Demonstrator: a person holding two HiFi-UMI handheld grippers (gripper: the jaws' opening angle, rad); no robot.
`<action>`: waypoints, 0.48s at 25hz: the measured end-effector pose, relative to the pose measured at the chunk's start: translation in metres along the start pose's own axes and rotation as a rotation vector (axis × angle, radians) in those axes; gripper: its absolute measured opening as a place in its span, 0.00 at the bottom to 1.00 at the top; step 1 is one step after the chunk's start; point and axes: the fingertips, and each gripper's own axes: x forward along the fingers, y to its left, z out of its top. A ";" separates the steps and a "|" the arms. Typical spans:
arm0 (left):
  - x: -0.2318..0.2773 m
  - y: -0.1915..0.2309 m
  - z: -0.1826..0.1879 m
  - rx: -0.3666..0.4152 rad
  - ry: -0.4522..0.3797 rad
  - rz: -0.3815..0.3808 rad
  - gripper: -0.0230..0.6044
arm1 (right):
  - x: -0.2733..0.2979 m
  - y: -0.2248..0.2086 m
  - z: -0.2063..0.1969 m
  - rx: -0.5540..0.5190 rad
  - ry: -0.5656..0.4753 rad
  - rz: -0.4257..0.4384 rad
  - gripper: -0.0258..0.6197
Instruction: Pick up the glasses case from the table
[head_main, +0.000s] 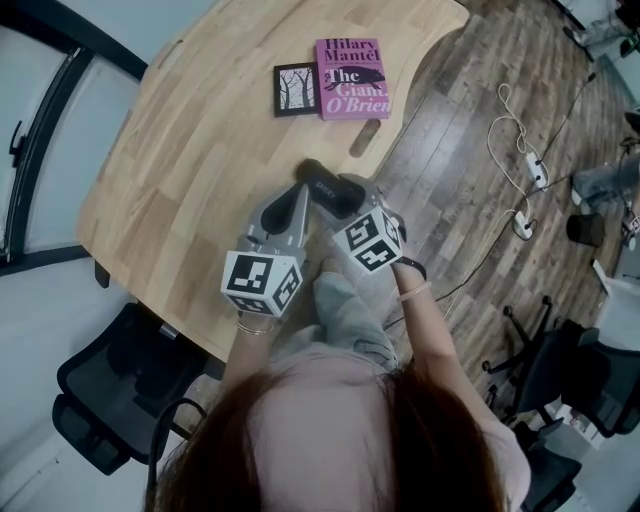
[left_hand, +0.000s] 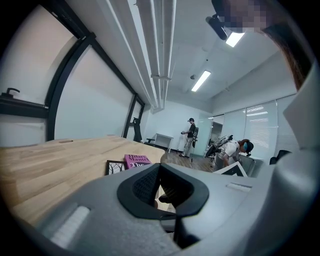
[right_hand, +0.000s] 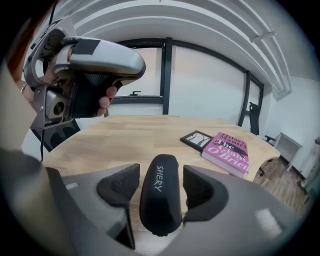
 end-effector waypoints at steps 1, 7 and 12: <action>0.001 0.000 -0.001 -0.001 0.003 0.001 0.05 | 0.003 0.000 -0.003 0.000 0.007 0.004 0.45; -0.002 -0.002 -0.012 -0.003 0.025 0.002 0.05 | 0.019 0.001 -0.017 0.026 0.057 0.029 0.50; -0.002 -0.004 -0.016 -0.012 0.030 -0.002 0.05 | 0.028 0.001 -0.027 0.022 0.101 0.040 0.53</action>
